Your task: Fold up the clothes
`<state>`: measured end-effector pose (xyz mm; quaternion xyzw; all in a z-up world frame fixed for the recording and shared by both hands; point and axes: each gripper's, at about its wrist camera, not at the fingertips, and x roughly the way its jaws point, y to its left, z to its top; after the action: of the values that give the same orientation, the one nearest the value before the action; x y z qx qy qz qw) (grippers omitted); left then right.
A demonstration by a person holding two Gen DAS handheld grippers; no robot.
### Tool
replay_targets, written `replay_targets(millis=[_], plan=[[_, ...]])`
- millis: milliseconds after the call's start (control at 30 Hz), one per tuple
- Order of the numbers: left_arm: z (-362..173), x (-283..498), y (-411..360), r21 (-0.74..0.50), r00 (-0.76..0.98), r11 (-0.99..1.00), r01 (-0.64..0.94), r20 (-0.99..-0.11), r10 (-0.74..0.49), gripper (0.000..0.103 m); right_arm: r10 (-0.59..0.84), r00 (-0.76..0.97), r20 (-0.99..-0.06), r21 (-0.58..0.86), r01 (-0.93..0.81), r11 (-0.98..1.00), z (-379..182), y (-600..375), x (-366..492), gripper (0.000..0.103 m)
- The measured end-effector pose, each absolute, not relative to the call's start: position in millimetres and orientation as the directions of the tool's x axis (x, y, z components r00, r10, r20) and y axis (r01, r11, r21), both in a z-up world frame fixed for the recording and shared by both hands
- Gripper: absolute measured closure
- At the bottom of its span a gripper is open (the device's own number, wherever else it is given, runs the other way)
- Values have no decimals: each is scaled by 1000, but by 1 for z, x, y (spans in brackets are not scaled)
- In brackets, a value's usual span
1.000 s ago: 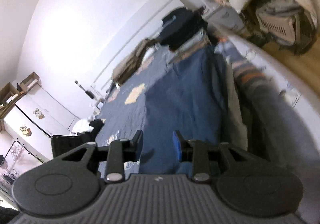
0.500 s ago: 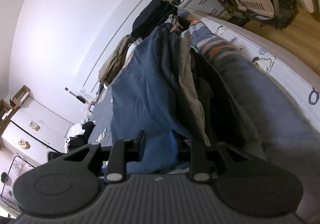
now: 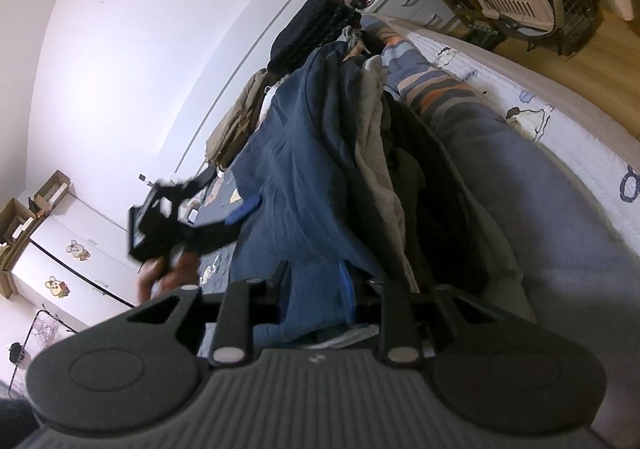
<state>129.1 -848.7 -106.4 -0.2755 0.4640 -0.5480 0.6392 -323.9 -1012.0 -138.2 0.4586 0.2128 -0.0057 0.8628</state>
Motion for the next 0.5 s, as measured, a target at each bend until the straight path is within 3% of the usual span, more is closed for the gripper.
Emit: replay_targets(millis=[300,500], plan=[[-98,172,-860,-851,120,320,416,-297,-947,32,213,906,-366,798,187,573,-128,-1012,-323,77],[-84,137,-825,-838,33,231,494,-248,-968,24,211,918,-335,743,120,659,-70,-1015,-297,72]])
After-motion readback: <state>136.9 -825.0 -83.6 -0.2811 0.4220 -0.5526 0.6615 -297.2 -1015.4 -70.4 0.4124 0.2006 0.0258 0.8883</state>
